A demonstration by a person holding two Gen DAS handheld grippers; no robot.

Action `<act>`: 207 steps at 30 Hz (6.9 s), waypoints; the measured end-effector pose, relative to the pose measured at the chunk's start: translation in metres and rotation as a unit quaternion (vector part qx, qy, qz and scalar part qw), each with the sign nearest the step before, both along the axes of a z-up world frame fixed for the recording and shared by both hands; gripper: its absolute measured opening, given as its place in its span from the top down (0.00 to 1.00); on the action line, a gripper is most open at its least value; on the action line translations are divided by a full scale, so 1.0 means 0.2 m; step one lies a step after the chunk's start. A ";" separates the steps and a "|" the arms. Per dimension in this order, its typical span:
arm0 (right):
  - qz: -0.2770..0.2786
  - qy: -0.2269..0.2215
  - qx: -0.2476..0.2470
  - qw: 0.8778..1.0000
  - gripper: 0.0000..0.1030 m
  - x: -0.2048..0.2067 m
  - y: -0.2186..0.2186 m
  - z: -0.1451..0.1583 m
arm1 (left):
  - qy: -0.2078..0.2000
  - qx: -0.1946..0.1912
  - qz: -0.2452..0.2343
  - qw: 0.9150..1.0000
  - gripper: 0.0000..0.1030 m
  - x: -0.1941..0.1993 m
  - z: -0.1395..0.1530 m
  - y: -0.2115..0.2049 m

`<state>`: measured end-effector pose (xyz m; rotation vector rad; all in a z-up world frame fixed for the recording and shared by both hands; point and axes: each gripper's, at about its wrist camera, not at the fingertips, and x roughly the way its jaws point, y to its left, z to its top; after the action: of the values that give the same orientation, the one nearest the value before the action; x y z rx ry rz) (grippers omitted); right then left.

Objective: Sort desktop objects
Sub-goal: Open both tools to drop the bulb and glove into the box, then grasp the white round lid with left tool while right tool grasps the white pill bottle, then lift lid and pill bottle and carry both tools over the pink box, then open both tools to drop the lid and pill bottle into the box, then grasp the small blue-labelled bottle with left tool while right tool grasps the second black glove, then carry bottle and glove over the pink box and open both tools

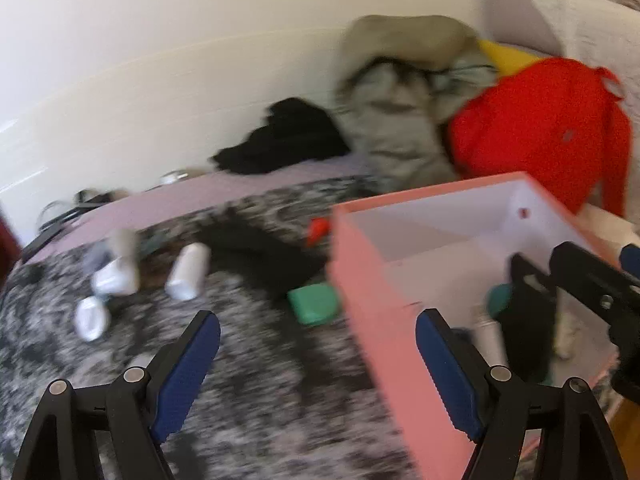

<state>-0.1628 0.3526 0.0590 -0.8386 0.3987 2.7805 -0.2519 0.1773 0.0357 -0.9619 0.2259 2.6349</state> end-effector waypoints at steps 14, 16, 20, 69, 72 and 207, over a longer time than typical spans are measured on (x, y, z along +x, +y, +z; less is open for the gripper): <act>0.142 -0.046 0.031 0.988 0.08 -0.40 -0.89 -0.30 | -0.034 -0.005 0.155 0.987 0.17 -0.19 -0.29 -0.93; 0.153 -0.057 0.032 0.986 0.08 -0.47 -0.98 -0.36 | -0.042 0.004 0.176 0.983 0.17 -0.25 -0.34 -1.05; 0.162 -0.081 0.038 0.983 0.08 -0.68 -1.11 -0.50 | -0.062 0.007 0.201 0.978 0.17 -0.42 -0.45 -1.21; 0.188 -0.198 -0.043 0.961 0.56 -0.53 -1.10 -0.76 | -0.065 -0.046 0.169 0.982 0.39 -0.03 -0.48 -0.99; 0.202 -0.177 -0.040 0.962 0.56 -0.35 -1.10 -0.68 | -0.046 -0.036 0.173 0.983 0.39 0.11 -0.39 -0.95; 0.128 0.126 0.036 0.983 0.87 0.68 -0.55 0.09 | 0.049 0.088 0.110 0.989 0.77 0.63 0.07 -0.38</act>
<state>-0.0275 0.2428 0.0766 -0.5558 0.2436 3.1317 -0.1255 0.1007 0.0494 -0.8428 -0.0973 2.8470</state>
